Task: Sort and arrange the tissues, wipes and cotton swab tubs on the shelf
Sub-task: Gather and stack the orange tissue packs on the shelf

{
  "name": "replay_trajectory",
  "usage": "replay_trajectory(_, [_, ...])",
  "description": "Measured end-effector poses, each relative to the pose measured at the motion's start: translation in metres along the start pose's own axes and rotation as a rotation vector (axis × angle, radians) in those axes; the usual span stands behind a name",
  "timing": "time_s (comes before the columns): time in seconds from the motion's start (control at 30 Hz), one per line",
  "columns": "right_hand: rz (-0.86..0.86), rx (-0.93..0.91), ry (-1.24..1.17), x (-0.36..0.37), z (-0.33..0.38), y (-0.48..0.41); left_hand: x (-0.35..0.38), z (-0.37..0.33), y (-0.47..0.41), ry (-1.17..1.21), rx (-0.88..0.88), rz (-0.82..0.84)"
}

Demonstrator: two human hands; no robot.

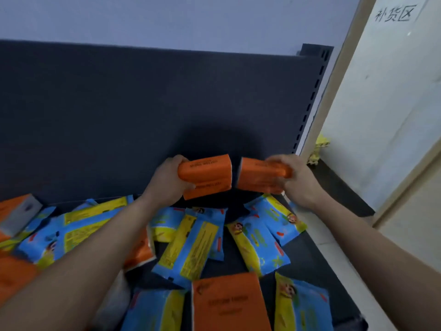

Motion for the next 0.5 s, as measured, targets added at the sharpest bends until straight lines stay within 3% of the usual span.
replay_trajectory(0.23, [0.168, -0.011, -0.083, 0.028, -0.028, -0.027, 0.017, 0.007, -0.001, -0.033, -0.053, -0.061])
replay_trajectory(0.5, [0.227, -0.04, -0.162, 0.052, -0.033, -0.032, 0.02, 0.026, 0.005, -0.153, -0.12, -0.066])
Point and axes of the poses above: each hand's wrist, its own y-axis away from the middle knuckle, its own x-axis out of the palm, z = x × y, the point moved 5 cm from there along -y, towards the middle knuckle, and after that the axes turned 8 degrees about -y, right-handed, at the moved point
